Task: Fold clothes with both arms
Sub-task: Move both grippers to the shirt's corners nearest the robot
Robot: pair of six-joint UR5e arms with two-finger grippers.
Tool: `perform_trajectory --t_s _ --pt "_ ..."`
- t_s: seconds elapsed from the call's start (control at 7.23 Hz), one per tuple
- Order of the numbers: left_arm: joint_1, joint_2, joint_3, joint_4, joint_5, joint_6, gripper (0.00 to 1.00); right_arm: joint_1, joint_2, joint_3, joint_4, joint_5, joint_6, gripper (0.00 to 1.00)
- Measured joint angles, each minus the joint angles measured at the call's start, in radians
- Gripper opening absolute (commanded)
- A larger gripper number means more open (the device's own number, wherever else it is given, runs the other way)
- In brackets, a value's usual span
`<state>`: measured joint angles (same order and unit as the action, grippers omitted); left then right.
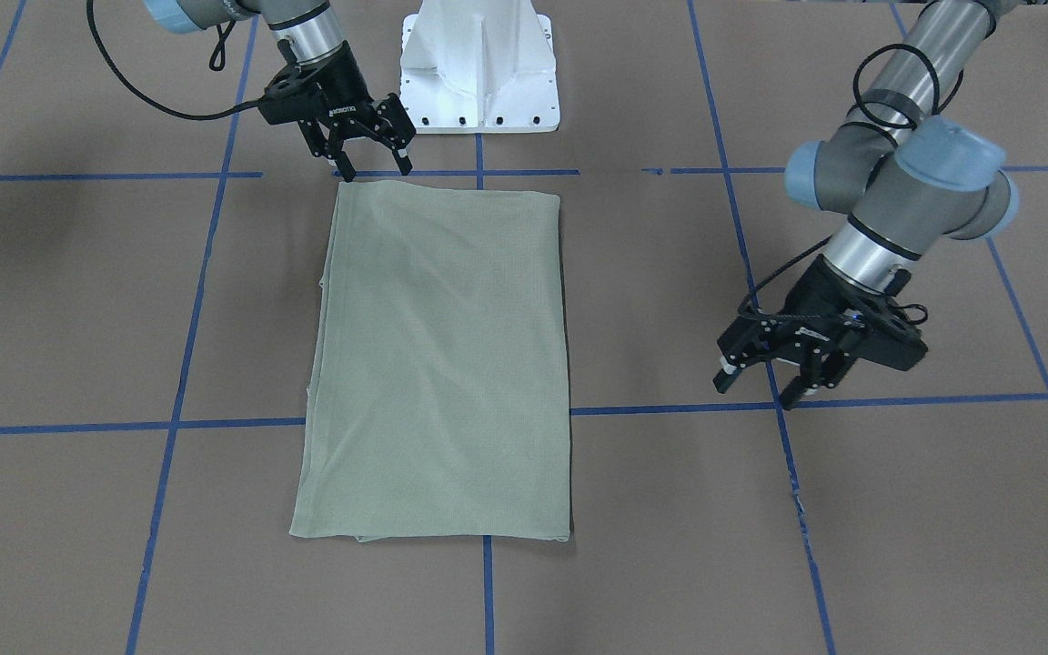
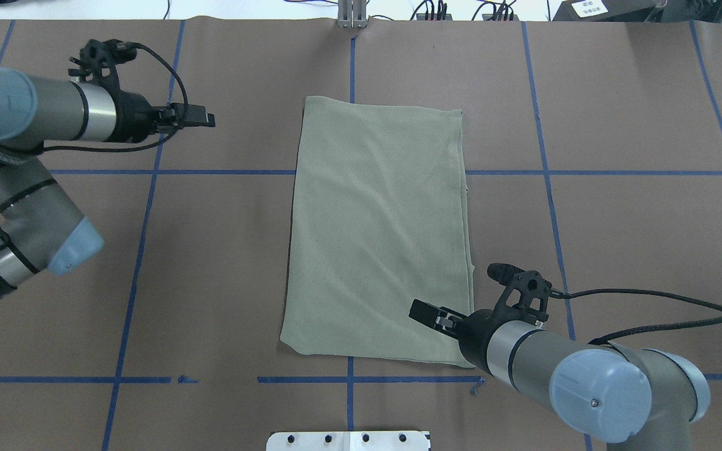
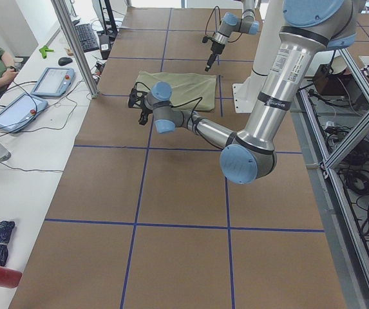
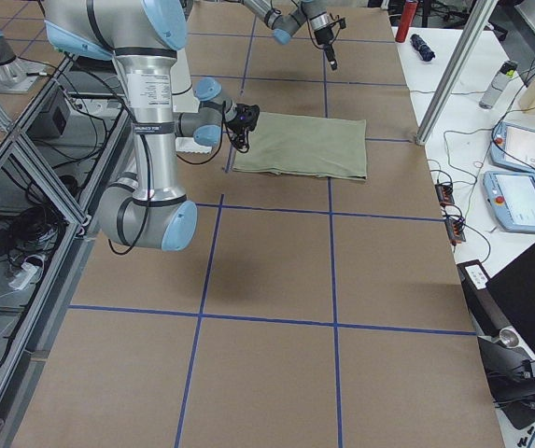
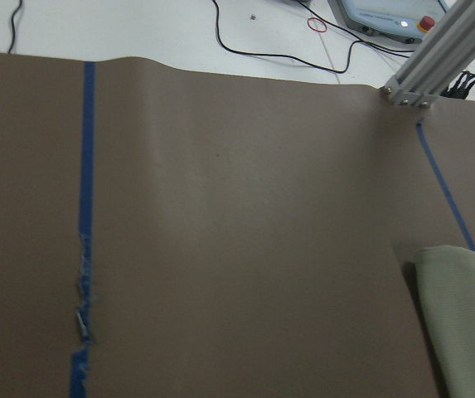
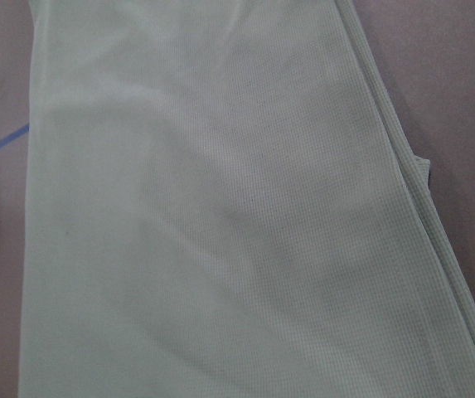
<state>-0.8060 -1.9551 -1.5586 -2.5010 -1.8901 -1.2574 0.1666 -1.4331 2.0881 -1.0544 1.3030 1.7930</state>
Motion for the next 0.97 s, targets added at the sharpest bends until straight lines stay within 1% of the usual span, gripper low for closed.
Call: perform_trajectory --t_s 0.14,0.28,0.42,0.55,0.69,0.83,0.97 --pt "0.094 0.011 -0.092 0.077 0.064 -0.099 1.00 0.014 -0.011 -0.001 0.027 -0.018 0.055 1.00" --pt "0.206 0.028 -0.199 0.184 0.141 -0.199 1.00 0.032 -0.015 -0.003 0.032 -0.025 0.084 1.00" --pt "0.323 0.052 -0.272 0.251 0.236 -0.296 1.00 0.051 -0.016 -0.005 0.029 -0.026 0.096 1.00" --pt "0.425 0.070 -0.303 0.277 0.333 -0.379 0.91 0.072 -0.008 -0.005 0.002 -0.022 0.100 1.00" --pt "0.503 0.077 -0.310 0.286 0.412 -0.467 0.77 0.094 0.019 -0.005 -0.056 -0.010 0.100 1.00" --pt "0.560 0.080 -0.308 0.288 0.473 -0.559 0.77 0.115 0.054 -0.005 -0.119 0.006 0.100 1.00" --pt "0.593 0.081 -0.305 0.289 0.509 -0.619 0.77 0.126 0.077 -0.005 -0.156 0.015 0.100 1.00"
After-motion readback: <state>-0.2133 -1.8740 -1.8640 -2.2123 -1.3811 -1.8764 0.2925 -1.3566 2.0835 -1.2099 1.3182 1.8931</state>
